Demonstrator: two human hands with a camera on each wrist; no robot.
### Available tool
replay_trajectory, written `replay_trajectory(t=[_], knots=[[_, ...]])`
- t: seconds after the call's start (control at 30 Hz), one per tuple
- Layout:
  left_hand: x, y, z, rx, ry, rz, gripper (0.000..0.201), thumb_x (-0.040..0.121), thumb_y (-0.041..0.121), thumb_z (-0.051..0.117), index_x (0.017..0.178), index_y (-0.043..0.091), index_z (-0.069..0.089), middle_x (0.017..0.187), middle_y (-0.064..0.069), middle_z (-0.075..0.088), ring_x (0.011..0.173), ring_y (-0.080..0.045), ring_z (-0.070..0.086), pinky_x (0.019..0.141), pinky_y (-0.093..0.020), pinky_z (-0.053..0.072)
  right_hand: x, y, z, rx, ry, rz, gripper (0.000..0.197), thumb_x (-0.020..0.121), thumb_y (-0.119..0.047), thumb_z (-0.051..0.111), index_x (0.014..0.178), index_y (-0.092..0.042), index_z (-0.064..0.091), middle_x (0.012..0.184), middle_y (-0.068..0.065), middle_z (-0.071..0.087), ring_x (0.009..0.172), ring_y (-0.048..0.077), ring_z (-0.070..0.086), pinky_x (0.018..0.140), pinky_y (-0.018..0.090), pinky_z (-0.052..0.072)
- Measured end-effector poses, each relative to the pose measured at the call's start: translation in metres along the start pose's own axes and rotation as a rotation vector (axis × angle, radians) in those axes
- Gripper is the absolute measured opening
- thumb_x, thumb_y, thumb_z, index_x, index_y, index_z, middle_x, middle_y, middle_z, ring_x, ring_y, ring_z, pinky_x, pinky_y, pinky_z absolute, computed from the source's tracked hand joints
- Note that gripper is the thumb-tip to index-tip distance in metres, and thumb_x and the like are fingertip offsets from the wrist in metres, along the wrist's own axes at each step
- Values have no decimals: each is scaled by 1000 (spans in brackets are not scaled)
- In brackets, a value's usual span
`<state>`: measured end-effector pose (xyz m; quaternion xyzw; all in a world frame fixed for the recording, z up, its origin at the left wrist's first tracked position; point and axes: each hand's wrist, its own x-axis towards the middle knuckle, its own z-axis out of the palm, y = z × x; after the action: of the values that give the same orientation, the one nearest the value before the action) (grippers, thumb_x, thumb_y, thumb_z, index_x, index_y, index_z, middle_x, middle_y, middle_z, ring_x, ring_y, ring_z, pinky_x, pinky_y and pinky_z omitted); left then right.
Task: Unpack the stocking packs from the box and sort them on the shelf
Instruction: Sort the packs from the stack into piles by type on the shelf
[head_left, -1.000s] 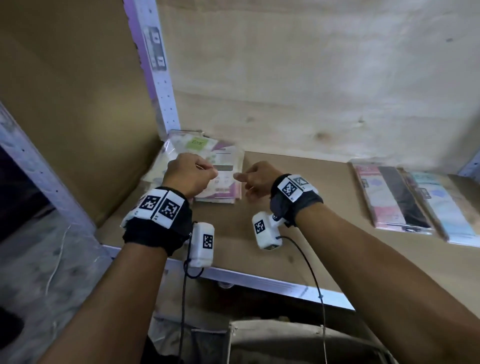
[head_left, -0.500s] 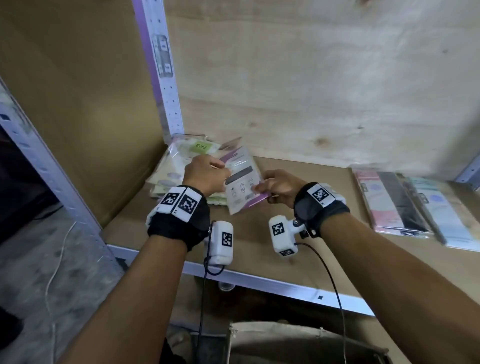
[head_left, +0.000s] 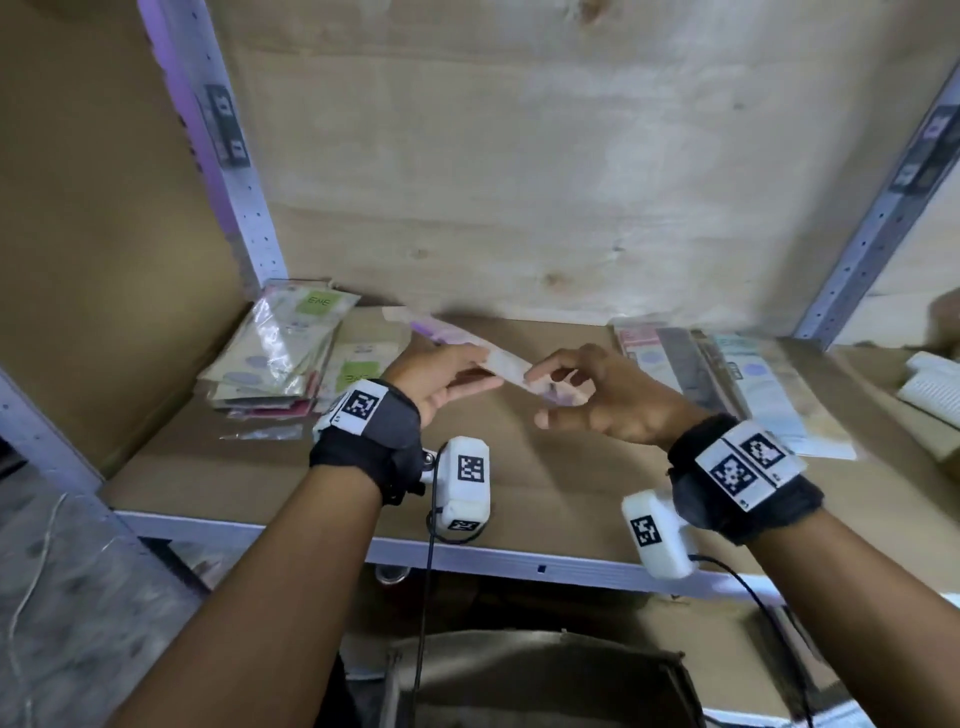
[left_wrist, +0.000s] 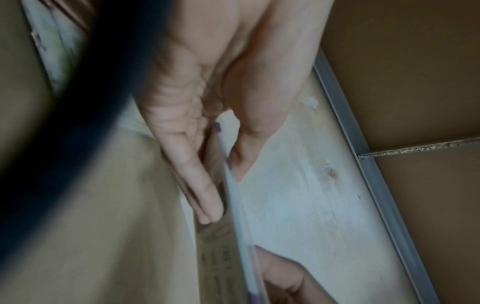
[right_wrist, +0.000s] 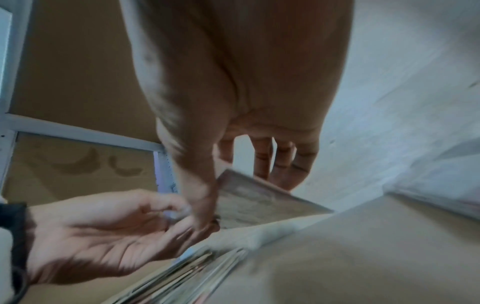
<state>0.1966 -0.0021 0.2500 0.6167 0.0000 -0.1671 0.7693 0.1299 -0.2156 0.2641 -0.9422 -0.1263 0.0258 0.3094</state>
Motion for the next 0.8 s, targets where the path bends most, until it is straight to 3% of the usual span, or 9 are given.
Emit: replay_trajectory(t=[0.13, 0.2, 0.27, 0.33, 0.4, 0.53, 0.6, 0.7, 0.8], knots=[[-2, -10, 13, 38, -153, 4, 23, 92, -5, 62, 115, -6, 61, 107, -20, 74, 94, -26, 74, 74, -30, 62, -17, 27, -13, 289, 145, 94, 41, 73, -50, 78, 109, -36, 67, 97, -24, 65, 92, -6, 57, 72, 11, 45], [-4, -13, 20, 38, -240, -17, 25, 92, -3, 63, 116, -6, 62, 111, -20, 73, 102, -29, 72, 78, -32, 62, -21, 41, -18, 342, 234, 173, 40, 78, -45, 77, 112, -28, 65, 98, -15, 65, 91, 2, 62, 70, 17, 48], [-5, -17, 26, 25, -304, -35, 27, 92, -2, 63, 119, -6, 62, 113, -20, 73, 106, -30, 71, 81, -33, 61, -25, 55, -21, 484, 155, 240, 35, 81, -35, 77, 111, -20, 67, 102, -1, 72, 87, 11, 71, 66, 20, 53], [-5, -21, 31, 36, -323, -48, 27, 93, 0, 63, 119, -4, 63, 113, -19, 73, 105, -29, 72, 79, -32, 61, -30, 66, -20, 659, 26, 274, 26, 86, -22, 73, 108, -11, 67, 108, 12, 74, 99, 27, 72, 80, 32, 56], [-2, -24, 34, 55, -280, -45, 26, 94, 6, 64, 119, -1, 64, 111, -17, 74, 101, -26, 73, 76, -30, 61, -36, 74, -18, 770, -28, 304, 19, 89, -12, 69, 106, -6, 65, 114, 18, 72, 106, 36, 68, 90, 40, 53], [12, -27, 29, 43, 54, 67, 35, 94, 20, 67, 123, 1, 64, 107, -15, 74, 95, -24, 70, 68, -23, 61, -42, 81, -21, 792, -65, 293, 13, 92, -6, 63, 105, -7, 66, 112, 18, 70, 96, 29, 68, 80, 32, 55], [18, -27, 23, 121, 177, 134, 36, 91, 33, 70, 114, 6, 66, 95, -9, 76, 78, -18, 68, 58, -20, 56, -42, 83, -22, 771, -66, 303, 14, 92, -5, 64, 105, -7, 67, 109, 17, 71, 93, 26, 68, 76, 29, 55], [23, -27, 15, 348, 223, 237, 35, 91, 47, 65, 97, 13, 70, 68, 6, 72, 53, -6, 61, 47, -17, 44, -41, 85, -21, 651, -61, 324, 19, 89, -5, 66, 108, -4, 68, 112, 19, 70, 96, 27, 66, 80, 29, 51], [24, -27, 8, 531, 202, 269, 29, 93, 38, 64, 83, 12, 71, 55, 9, 67, 48, -3, 61, 46, -15, 43, -42, 87, -20, 580, -86, 322, 15, 88, -6, 66, 102, -9, 69, 110, 15, 72, 96, 25, 67, 79, 28, 49]])
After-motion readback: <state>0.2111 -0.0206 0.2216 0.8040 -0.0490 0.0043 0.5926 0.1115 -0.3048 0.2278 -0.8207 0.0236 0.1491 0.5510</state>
